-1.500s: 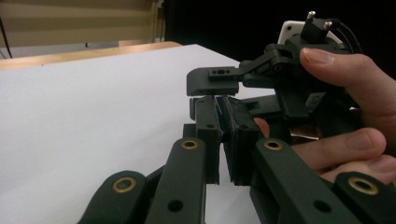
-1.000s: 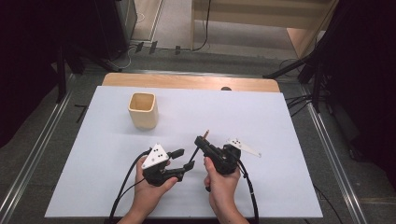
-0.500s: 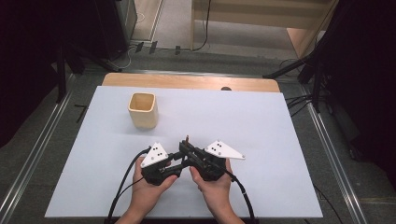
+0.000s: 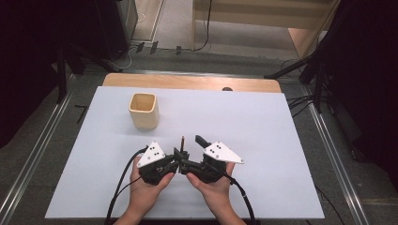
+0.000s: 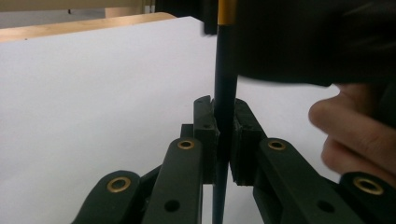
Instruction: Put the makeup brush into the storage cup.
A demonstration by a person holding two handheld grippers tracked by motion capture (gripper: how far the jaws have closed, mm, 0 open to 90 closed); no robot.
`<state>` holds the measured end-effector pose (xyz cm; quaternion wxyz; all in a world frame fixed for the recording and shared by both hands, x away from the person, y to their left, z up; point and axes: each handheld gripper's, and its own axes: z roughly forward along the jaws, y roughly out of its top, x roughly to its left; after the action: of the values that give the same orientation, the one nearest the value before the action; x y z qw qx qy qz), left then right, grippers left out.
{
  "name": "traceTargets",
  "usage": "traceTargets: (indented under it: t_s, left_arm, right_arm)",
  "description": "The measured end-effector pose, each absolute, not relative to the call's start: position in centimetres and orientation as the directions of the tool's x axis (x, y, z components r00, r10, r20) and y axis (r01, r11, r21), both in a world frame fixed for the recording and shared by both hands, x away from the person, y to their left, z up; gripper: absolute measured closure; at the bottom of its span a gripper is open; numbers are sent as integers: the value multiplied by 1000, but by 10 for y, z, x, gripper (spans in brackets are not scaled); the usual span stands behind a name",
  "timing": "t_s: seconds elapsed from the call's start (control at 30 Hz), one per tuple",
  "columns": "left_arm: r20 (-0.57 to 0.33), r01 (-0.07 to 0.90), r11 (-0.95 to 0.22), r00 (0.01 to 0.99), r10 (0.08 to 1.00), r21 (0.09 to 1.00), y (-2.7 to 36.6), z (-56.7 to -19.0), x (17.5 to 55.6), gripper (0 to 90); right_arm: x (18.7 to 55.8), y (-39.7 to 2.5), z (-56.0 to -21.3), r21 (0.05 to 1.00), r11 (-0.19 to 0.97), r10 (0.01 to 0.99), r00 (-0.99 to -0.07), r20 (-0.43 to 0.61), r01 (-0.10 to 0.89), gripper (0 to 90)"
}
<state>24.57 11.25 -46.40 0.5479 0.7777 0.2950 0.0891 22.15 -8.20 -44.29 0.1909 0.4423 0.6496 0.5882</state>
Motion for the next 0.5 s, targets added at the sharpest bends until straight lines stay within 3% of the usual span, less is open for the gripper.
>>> traceTargets:
  t_s: [0.07, 0.5]
  left_arm:
    - [-181, 360, -226, 808, 560, 905, 115, -464, 247, 844]
    - [-172, 353, -210, 793, 584, 912, 128, -463, 253, 844]
  right_arm:
    - [223, -87, -441, 935, -88, 791, -547, 275, 343, 0]
    - [228, -125, -437, 949, -47, 829, -517, 211, 311, 0]
